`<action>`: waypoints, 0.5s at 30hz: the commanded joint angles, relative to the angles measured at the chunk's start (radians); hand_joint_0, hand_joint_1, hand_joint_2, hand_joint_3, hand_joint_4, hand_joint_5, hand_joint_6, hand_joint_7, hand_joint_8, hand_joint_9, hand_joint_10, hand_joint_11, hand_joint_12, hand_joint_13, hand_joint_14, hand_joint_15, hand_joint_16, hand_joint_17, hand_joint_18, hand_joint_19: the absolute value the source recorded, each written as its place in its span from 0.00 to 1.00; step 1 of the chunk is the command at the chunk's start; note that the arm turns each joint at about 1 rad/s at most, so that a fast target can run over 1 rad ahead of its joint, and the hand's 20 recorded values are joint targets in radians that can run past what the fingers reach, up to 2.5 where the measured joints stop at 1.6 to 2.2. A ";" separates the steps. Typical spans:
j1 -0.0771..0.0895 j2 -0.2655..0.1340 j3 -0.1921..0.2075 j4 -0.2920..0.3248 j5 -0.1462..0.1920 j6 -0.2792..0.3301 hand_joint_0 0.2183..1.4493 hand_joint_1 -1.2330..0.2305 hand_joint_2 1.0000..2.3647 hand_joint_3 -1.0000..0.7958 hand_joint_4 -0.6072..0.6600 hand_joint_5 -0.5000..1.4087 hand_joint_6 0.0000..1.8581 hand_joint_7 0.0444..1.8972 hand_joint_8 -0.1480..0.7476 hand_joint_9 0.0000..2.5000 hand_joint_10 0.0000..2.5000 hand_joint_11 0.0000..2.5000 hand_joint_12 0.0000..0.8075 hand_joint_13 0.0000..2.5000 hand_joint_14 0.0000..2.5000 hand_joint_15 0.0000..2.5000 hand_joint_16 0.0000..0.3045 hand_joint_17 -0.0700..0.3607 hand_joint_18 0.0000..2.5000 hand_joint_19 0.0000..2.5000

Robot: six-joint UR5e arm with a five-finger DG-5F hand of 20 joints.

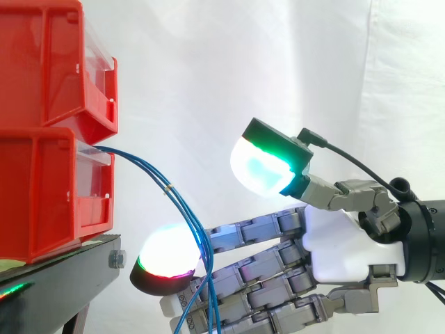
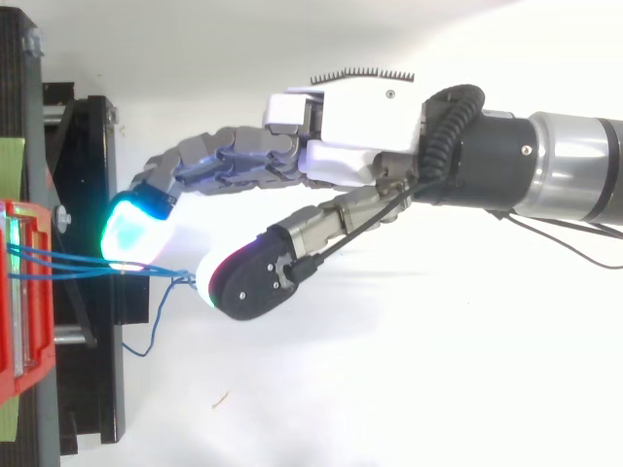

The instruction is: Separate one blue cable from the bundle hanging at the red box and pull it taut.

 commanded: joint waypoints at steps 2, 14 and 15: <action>0.000 -0.001 -0.001 0.003 -0.019 0.003 0.27 0.36 0.00 0.28 0.67 0.14 0.27 0.38 0.50 0.12 0.00 0.01 0.45 0.06 0.00 0.00 0.19 0.46 0.08 0.04; 0.017 -0.027 0.007 0.045 -0.035 0.076 0.29 0.35 0.00 0.28 0.68 0.15 0.27 0.39 0.50 0.14 0.00 0.02 0.45 0.09 0.00 0.01 0.18 0.44 0.11 0.04; 0.019 -0.030 0.008 0.058 -0.039 0.089 0.29 0.35 0.00 0.28 0.68 0.15 0.27 0.39 0.50 0.14 0.00 0.02 0.45 0.09 0.00 0.01 0.18 0.44 0.11 0.04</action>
